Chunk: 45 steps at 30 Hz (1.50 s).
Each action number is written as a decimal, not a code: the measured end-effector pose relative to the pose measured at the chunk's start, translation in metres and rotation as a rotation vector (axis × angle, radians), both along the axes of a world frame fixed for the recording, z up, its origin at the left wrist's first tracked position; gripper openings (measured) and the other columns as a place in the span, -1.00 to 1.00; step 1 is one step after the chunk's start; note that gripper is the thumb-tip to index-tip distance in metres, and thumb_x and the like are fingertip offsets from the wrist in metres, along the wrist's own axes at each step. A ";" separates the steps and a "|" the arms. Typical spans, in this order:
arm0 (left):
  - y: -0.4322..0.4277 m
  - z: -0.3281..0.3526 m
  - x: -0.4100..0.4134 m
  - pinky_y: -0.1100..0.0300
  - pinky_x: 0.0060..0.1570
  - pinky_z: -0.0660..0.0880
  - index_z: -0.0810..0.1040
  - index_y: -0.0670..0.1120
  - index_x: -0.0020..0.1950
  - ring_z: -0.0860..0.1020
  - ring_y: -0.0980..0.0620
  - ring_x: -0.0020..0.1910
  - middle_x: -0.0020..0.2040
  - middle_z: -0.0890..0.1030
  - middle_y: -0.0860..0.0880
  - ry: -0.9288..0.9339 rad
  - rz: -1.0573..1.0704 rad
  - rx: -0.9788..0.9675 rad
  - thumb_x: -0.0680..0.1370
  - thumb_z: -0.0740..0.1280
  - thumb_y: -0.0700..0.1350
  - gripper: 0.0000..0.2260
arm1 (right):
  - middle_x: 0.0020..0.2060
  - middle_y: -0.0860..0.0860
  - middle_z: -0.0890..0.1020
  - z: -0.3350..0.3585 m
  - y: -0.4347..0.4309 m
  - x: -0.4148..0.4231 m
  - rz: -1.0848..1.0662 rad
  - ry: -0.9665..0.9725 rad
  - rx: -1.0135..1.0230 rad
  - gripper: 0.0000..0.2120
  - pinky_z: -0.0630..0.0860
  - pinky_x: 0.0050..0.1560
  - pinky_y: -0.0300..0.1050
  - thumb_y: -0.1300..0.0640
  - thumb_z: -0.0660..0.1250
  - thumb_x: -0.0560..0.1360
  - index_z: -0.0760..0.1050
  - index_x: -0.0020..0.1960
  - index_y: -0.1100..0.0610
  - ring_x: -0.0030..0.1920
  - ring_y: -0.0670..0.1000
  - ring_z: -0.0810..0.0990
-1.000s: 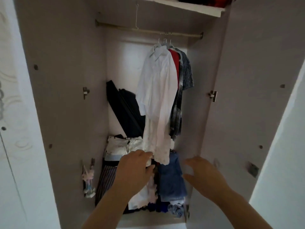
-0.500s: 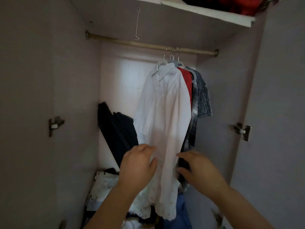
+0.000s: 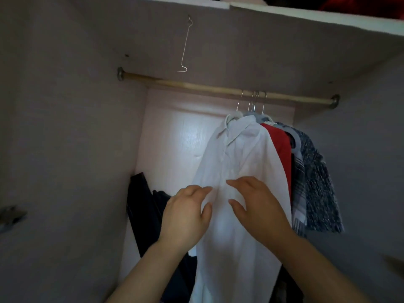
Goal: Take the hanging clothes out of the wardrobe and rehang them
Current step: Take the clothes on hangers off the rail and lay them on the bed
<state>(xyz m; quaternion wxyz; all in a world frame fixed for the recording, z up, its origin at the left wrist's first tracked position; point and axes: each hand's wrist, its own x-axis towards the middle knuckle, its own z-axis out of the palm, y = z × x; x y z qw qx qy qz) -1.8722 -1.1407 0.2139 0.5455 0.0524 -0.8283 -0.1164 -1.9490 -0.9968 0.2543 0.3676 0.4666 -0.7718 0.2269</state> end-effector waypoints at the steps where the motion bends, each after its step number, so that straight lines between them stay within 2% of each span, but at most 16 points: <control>1: -0.005 0.008 -0.010 0.12 0.05 0.49 0.51 0.01 0.28 0.56 0.02 -0.03 0.14 0.57 0.03 0.014 0.008 -0.001 0.54 0.28 -0.06 -0.69 | 0.22 0.03 0.51 0.011 -0.008 -0.010 -0.001 0.033 -0.003 -0.61 0.27 0.20 -0.25 0.13 0.32 0.51 0.43 0.32 0.08 0.20 0.04 0.47; 4: -0.021 0.027 -0.038 0.28 0.11 0.33 0.44 0.03 0.35 0.49 0.07 0.14 0.24 0.51 0.06 0.052 0.009 -0.008 0.58 0.24 -0.02 -0.66 | 0.31 -0.03 0.42 0.042 -0.027 -0.035 -0.030 0.097 0.014 -0.59 0.22 0.30 -0.25 0.06 0.25 0.55 0.34 0.38 0.01 0.29 -0.02 0.37; 6: -0.032 0.041 -0.056 0.32 0.12 0.28 0.42 0.01 0.37 0.45 0.07 0.20 0.25 0.51 0.04 0.077 -0.003 -0.011 0.58 0.22 -0.02 -0.65 | 0.35 -0.04 0.37 0.061 -0.039 -0.051 -0.060 0.127 0.021 -0.58 0.20 0.33 -0.22 0.05 0.22 0.56 0.30 0.41 -0.01 0.32 -0.04 0.32; 12: -0.066 0.084 -0.113 0.26 0.20 0.30 0.29 0.04 0.44 0.38 0.09 0.27 0.33 0.41 0.06 0.077 -0.025 0.002 0.60 0.17 0.03 -0.59 | 0.31 0.03 0.43 0.108 -0.071 -0.095 -0.125 0.261 -0.048 -0.59 0.24 0.33 -0.07 0.15 0.27 0.52 0.38 0.37 0.06 0.30 0.05 0.35; 19: -0.095 0.120 -0.163 0.24 0.25 0.28 0.26 0.06 0.45 0.34 0.10 0.30 0.35 0.38 0.07 0.092 -0.107 -0.028 0.60 0.15 0.06 -0.58 | 0.29 0.11 0.43 0.163 -0.111 -0.147 -0.244 0.333 -0.128 -0.58 0.26 0.28 -0.07 0.20 0.24 0.51 0.37 0.37 0.14 0.28 0.13 0.38; 23: -0.117 0.128 -0.181 0.28 0.26 0.24 0.24 0.06 0.46 0.32 0.12 0.32 0.37 0.35 0.09 0.100 -0.163 -0.073 0.60 0.13 0.07 -0.58 | 0.30 0.12 0.42 0.176 -0.116 -0.180 -0.381 0.337 -0.182 -0.59 0.31 0.23 -0.02 0.15 0.23 0.52 0.37 0.36 0.14 0.27 0.17 0.38; 31: -0.148 0.139 -0.207 0.29 0.29 0.19 0.22 0.08 0.46 0.27 0.14 0.35 0.39 0.30 0.10 0.100 -0.192 -0.124 0.60 0.12 0.08 -0.58 | 0.06 0.13 0.55 0.182 -0.113 -0.220 -0.558 0.398 -0.212 -0.69 0.41 -0.02 0.01 0.06 0.34 0.47 0.51 0.15 0.20 0.06 0.22 0.48; 38: -0.156 0.153 -0.217 0.23 0.30 0.22 0.24 0.07 0.45 0.28 0.11 0.36 0.39 0.30 0.09 0.109 -0.186 -0.137 0.59 0.14 0.08 -0.58 | -0.09 0.12 0.62 0.198 -0.110 -0.223 -0.548 0.530 -0.263 -0.80 0.46 -0.14 0.01 0.12 0.36 0.45 0.60 0.05 0.13 -0.04 0.24 0.52; 40: -0.151 0.164 -0.216 0.20 0.28 0.23 0.27 0.04 0.44 0.30 0.07 0.34 0.38 0.33 0.05 0.153 -0.198 -0.143 0.59 0.13 0.08 -0.58 | -0.12 0.12 0.63 0.206 -0.112 -0.209 -0.495 0.599 -0.308 -0.80 0.47 -0.19 0.00 0.12 0.38 0.43 0.61 0.04 0.10 -0.08 0.25 0.55; 42: -0.145 0.174 -0.213 0.15 0.26 0.26 0.33 0.00 0.42 0.33 0.00 0.33 0.37 0.37 -0.02 0.225 -0.223 -0.135 0.55 0.09 0.12 -0.54 | -0.18 0.10 0.63 0.208 -0.114 -0.191 -0.443 0.670 -0.342 -0.78 0.39 -0.26 -0.08 0.10 0.42 0.41 0.61 0.05 0.07 -0.15 0.25 0.56; 45: -0.135 0.177 -0.203 0.09 0.12 0.33 0.44 -0.05 0.33 0.44 -0.10 0.21 0.25 0.48 -0.08 0.432 -0.245 -0.105 0.51 0.11 0.13 -0.53 | -0.23 0.04 0.63 0.189 -0.112 -0.168 -0.394 0.727 -0.344 -0.77 0.37 -0.30 -0.15 0.05 0.42 0.39 0.61 0.05 0.00 -0.21 0.19 0.58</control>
